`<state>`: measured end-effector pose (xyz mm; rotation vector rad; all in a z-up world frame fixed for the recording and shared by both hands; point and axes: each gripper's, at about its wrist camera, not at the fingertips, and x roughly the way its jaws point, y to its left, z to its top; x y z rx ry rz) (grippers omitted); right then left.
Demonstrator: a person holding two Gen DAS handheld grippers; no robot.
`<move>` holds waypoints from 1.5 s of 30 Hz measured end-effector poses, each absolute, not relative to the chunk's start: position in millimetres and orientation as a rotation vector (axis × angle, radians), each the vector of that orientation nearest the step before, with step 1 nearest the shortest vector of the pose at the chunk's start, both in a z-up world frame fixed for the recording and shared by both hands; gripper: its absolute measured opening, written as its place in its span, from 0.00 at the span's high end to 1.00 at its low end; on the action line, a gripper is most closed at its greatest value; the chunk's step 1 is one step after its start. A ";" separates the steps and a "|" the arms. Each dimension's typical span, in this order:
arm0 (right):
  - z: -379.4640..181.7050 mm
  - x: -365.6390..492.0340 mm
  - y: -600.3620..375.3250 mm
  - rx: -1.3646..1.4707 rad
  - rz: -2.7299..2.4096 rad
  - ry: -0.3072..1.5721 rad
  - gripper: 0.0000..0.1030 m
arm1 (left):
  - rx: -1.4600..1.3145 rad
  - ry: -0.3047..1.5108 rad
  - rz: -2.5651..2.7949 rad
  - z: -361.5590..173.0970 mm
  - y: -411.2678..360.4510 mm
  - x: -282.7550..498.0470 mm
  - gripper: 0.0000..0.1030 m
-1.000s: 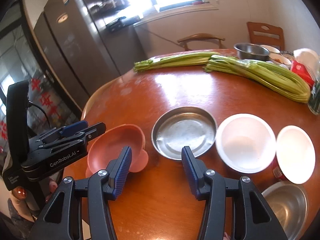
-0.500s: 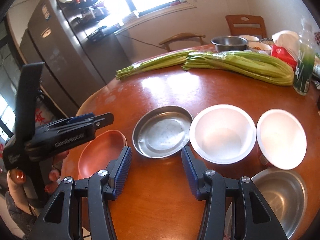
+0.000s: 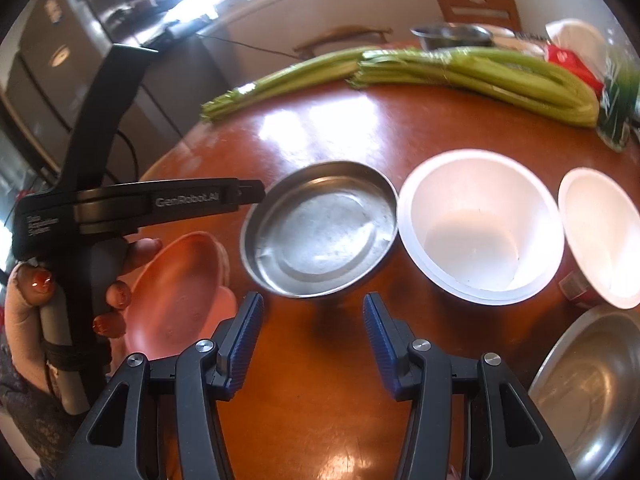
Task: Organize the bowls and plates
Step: 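Move the left gripper to the shallow steel pan, then close the left gripper on the rim of the steel pan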
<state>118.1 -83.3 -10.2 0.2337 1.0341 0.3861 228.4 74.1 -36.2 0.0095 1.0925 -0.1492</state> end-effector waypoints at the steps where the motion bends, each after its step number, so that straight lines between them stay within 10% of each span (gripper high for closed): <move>1: -13.3 120.8 -82.3 0.240 0.380 1.045 0.48 | 0.008 1.101 -0.160 -39.5 73.9 231.0 0.48; 45: -8.8 141.5 -60.7 0.179 0.363 0.974 0.46 | -0.020 1.077 -0.217 -38.0 75.7 225.1 0.67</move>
